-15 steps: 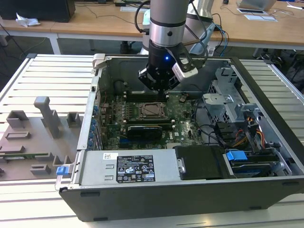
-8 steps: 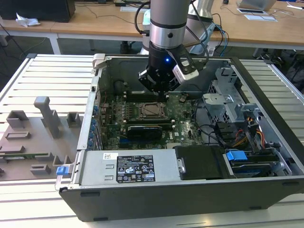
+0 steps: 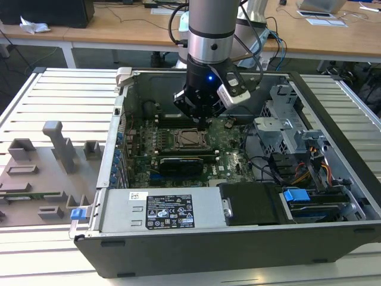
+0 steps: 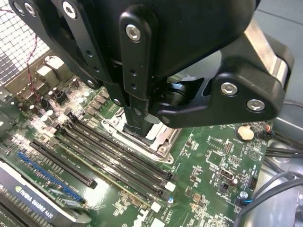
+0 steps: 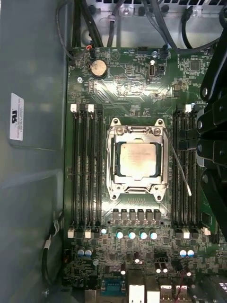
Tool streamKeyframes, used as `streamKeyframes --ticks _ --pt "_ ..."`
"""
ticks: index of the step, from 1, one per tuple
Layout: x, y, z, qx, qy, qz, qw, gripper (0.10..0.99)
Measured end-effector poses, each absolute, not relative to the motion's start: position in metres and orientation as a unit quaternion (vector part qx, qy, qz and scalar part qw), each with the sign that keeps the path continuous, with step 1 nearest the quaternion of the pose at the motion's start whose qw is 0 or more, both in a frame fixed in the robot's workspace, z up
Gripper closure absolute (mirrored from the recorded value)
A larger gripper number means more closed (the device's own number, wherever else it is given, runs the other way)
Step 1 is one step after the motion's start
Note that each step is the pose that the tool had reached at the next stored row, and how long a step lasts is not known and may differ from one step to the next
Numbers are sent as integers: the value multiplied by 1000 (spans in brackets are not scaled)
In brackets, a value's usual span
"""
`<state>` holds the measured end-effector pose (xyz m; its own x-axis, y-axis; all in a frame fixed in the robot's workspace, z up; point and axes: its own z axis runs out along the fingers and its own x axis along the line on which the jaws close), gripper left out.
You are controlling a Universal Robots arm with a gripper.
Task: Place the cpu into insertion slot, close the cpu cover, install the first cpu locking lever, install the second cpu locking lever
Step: 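Install the second cpu locking lever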
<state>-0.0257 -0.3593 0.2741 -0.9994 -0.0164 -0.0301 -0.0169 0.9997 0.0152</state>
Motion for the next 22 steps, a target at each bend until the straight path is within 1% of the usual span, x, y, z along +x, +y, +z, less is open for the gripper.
streamKeyframes --ticks 7,9,15,22 --pt "-26 -368 274 -8 1000 11 15 980" --pt "-26 -368 274 -8 1000 22 15 980" --pt "-26 -369 274 -7 998 66 15 980" --pt "-29 -373 272 -7 998 66 15 980"
